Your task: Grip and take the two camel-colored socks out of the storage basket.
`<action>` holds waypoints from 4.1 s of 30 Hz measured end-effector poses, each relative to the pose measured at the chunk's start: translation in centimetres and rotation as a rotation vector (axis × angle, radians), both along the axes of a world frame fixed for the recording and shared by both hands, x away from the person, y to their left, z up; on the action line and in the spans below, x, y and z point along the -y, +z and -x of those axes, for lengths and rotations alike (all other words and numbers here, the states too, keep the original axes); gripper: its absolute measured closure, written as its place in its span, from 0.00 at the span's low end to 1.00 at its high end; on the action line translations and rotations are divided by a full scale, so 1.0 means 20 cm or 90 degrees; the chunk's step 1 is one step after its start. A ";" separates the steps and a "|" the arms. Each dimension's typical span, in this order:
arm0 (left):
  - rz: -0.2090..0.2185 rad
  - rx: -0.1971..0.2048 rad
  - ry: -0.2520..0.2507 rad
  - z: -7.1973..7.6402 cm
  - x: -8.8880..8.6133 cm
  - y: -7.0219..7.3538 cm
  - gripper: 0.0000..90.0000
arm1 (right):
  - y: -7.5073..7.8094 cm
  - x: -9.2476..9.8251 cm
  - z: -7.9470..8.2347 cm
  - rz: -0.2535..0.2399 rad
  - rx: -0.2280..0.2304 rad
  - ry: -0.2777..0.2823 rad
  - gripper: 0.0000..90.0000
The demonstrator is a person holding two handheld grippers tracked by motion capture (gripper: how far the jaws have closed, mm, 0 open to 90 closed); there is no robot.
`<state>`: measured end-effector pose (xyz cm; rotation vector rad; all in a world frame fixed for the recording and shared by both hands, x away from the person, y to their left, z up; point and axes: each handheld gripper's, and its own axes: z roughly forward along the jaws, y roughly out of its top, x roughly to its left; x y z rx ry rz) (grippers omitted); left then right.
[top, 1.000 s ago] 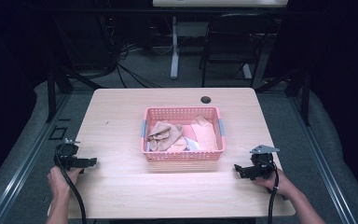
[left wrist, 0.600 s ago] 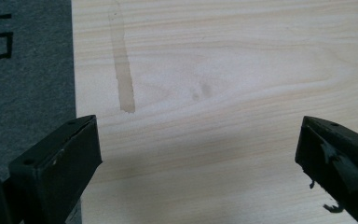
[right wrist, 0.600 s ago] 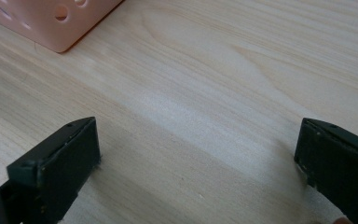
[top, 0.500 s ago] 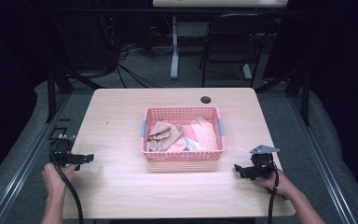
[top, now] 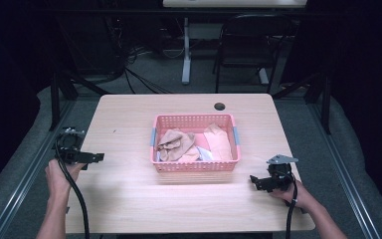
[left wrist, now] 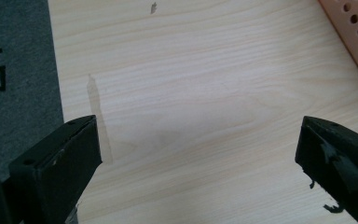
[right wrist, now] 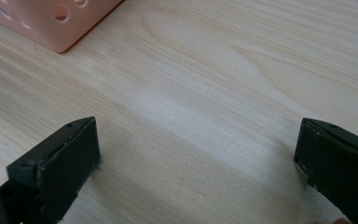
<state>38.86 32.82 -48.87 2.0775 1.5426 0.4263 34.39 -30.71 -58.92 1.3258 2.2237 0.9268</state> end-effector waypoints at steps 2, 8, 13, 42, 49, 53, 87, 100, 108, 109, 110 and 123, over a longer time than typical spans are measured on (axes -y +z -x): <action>-0.012 -0.005 -0.009 -0.01 0.03 0.03 0.00 | 0.00 0.00 0.00 0.000 0.000 0.000 0.00; -0.006 -0.002 -0.026 -0.07 0.10 0.12 0.00 | 0.00 0.00 0.00 -0.002 0.000 0.002 0.00; 0.006 -0.003 -0.060 -0.11 0.18 0.18 0.00 | 0.00 0.00 0.00 -0.002 0.000 0.002 0.00; -0.035 -0.012 -0.262 -0.42 0.91 0.32 0.00 | 0.00 0.00 0.00 -0.001 0.000 0.003 0.00; -0.049 -0.032 -0.278 -0.48 1.03 0.24 0.00 | 0.00 0.00 0.00 -0.001 -0.001 0.004 0.00; -0.072 -0.039 -0.286 -0.51 1.09 0.18 0.00 | 0.00 0.00 0.00 -0.001 0.000 0.004 0.00; -0.179 -0.137 -0.303 -0.55 1.35 -0.14 0.48 | 0.00 0.00 0.00 -0.004 -0.001 0.007 0.00; -0.203 -0.145 -0.279 -0.54 1.37 -0.15 0.80 | 0.00 0.00 0.00 -0.004 -0.001 0.007 0.00; -0.185 -0.138 -0.289 -0.53 1.34 -0.12 0.95 | 0.00 0.00 0.00 -0.003 -0.002 0.009 0.00; -0.185 -0.138 -0.289 -0.53 1.34 -0.12 0.96 | 0.00 0.00 0.00 -0.003 -0.002 0.009 0.00; -0.178 -0.135 -0.289 -0.53 1.32 -0.10 0.96 | 0.00 0.00 0.00 -0.003 -0.002 0.009 0.00; -0.148 -0.113 -0.295 -0.52 1.26 0.04 0.96 | 0.00 0.00 0.00 -0.002 -0.002 0.010 0.00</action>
